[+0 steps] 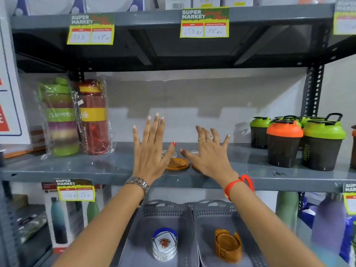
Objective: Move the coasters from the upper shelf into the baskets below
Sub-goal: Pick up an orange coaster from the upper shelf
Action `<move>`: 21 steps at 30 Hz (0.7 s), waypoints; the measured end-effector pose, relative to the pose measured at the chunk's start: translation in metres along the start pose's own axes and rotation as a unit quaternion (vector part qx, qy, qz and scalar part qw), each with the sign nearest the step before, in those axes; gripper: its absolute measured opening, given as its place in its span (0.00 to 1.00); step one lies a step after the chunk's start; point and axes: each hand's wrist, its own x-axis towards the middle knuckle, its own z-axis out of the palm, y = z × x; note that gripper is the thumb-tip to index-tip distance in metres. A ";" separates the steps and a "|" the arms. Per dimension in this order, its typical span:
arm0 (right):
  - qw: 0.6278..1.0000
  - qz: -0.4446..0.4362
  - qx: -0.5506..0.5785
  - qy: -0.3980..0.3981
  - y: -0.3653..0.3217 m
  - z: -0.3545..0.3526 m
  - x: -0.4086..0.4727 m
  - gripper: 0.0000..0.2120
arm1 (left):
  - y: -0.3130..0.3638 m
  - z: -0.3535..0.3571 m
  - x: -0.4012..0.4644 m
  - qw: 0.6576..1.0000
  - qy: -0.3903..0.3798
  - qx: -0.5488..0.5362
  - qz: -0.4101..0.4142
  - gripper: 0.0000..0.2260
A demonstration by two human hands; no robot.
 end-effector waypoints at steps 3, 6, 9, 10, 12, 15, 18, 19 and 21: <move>0.998 -0.008 -0.010 -0.068 -0.011 0.012 0.000 0.42 | -0.013 -0.001 -0.021 0.999 -0.006 0.012 -0.044 0.31; 0.993 0.013 0.008 -0.117 -0.020 0.021 0.001 0.46 | -0.023 0.005 -0.042 0.998 -0.017 0.029 -0.061 0.31; 0.989 0.044 0.001 -0.142 -0.023 0.028 0.007 0.47 | -0.029 0.010 -0.052 0.996 -0.024 0.043 -0.073 0.31; 0.988 0.053 0.006 -0.147 -0.024 0.029 0.007 0.47 | -0.030 0.011 -0.055 0.996 -0.030 0.046 -0.074 0.31; 0.986 0.065 0.025 -0.148 -0.025 0.032 0.010 0.46 | -0.030 0.011 -0.055 0.996 -0.034 0.045 -0.073 0.31; 0.989 0.074 0.035 -0.122 -0.025 0.034 0.010 0.45 | -0.030 0.013 -0.055 0.996 -0.022 0.034 -0.074 0.31; 0.995 0.080 0.029 -0.052 -0.025 0.033 0.006 0.46 | -0.030 0.015 -0.056 0.997 -0.014 0.032 -0.075 0.30; 0.996 0.080 0.027 -0.018 -0.024 0.032 0.004 0.46 | -0.030 0.015 -0.056 0.997 -0.012 0.033 -0.076 0.30; 0.995 0.073 0.032 0.061 -0.025 0.029 -0.001 0.48 | -0.030 0.015 -0.056 0.997 -0.012 0.033 -0.075 0.30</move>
